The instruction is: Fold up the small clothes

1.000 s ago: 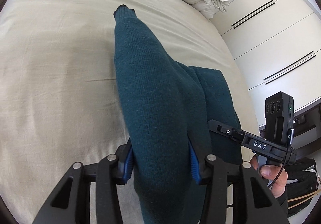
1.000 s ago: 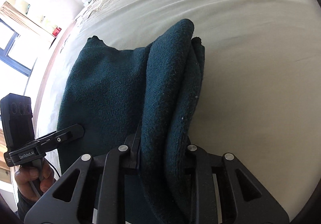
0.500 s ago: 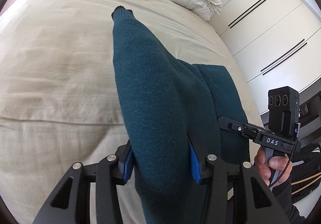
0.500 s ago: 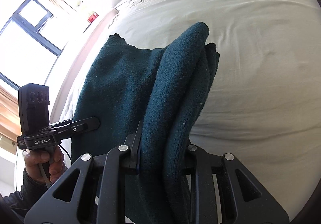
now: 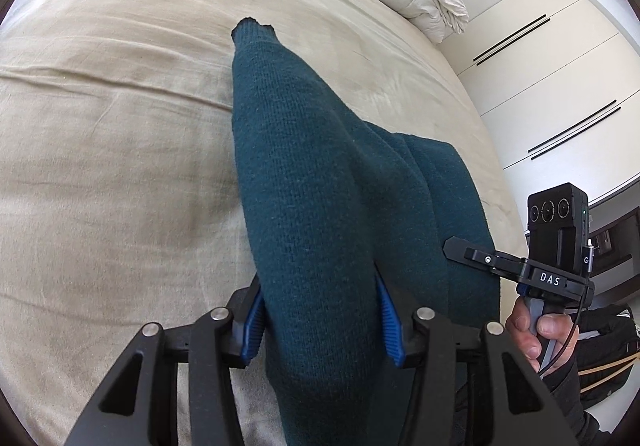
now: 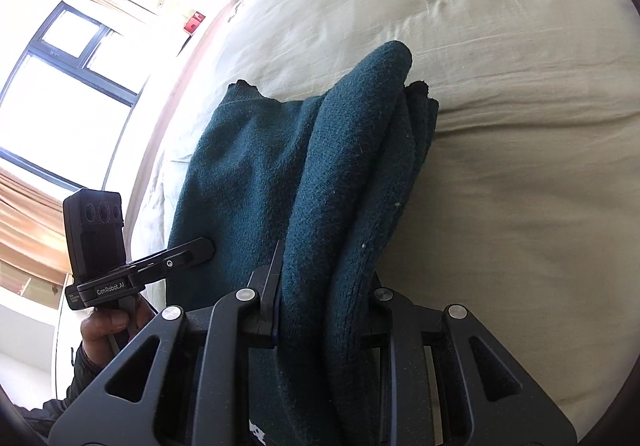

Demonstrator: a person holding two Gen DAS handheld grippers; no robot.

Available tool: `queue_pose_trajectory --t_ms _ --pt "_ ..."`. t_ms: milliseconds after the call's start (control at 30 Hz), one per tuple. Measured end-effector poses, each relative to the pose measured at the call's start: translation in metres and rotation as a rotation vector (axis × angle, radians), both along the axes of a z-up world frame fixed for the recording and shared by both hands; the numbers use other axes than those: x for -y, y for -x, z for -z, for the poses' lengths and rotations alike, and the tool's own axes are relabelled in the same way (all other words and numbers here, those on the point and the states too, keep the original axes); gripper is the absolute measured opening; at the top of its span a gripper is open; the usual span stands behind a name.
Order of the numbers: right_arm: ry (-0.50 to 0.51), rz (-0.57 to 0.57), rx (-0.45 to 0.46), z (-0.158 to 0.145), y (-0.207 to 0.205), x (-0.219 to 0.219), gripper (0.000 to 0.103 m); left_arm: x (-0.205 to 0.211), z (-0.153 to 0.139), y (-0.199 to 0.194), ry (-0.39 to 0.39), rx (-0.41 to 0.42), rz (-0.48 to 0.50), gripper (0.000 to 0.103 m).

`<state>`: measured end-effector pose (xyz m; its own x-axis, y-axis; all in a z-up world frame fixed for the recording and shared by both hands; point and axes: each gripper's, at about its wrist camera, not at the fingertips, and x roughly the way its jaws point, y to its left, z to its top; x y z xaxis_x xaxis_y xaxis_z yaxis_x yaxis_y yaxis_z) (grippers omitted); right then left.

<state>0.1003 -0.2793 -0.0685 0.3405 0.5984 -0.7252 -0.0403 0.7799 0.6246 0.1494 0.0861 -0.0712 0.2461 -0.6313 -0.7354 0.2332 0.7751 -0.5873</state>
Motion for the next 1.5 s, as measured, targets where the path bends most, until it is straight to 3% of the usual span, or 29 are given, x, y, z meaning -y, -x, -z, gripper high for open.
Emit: queue_pose_trajectory --t_ms 167,333,600,700,767,867,1033,1133,1200,1300,1400,1500 --pt "-0.076 0.042 -0.041 0.027 -0.004 0.027 0.028 -0.008 0.011 0.005 0.041 -0.001 -0.011 0.058" --pt "-0.201 0.074 -0.011 0.048 0.008 0.041 0.034 -0.013 0.014 0.010 0.069 0.007 -0.020 0.061" --pt "-0.216 0.141 0.012 0.040 0.027 0.072 0.044 -0.027 -0.005 0.032 0.039 0.116 -0.065 0.065" --pt "-0.171 0.206 0.034 0.028 0.044 0.089 0.046 -0.033 -0.029 0.051 -0.014 0.223 -0.117 0.077" --pt "-0.134 0.259 0.048 0.020 0.055 0.100 0.046 -0.036 -0.048 0.066 -0.072 0.328 -0.153 0.091" --pt "-0.047 0.335 0.094 -0.001 0.075 0.114 0.049 -0.032 -0.080 0.092 -0.178 0.509 -0.171 0.103" --pt "0.206 0.395 0.271 -0.058 0.101 0.104 0.061 -0.006 -0.133 0.136 -0.393 0.831 -0.210 0.103" --pt "0.332 0.418 0.426 -0.098 0.116 0.085 0.080 0.002 -0.159 0.150 -0.453 0.912 -0.255 0.103" --pt "0.380 0.445 0.539 -0.126 0.127 0.074 0.095 0.006 -0.172 0.160 -0.503 0.943 -0.322 0.103" --pt "0.423 0.466 0.678 -0.163 0.144 0.061 0.101 0.007 -0.188 0.164 -0.482 0.942 -0.319 0.103" --pt "0.435 0.471 0.736 -0.191 0.155 0.053 0.102 0.003 -0.196 0.159 -0.434 0.864 -0.331 0.103" --pt "0.399 0.442 0.725 -0.211 0.162 0.047 0.102 0.001 -0.188 0.147 -0.411 0.718 -0.345 0.103"
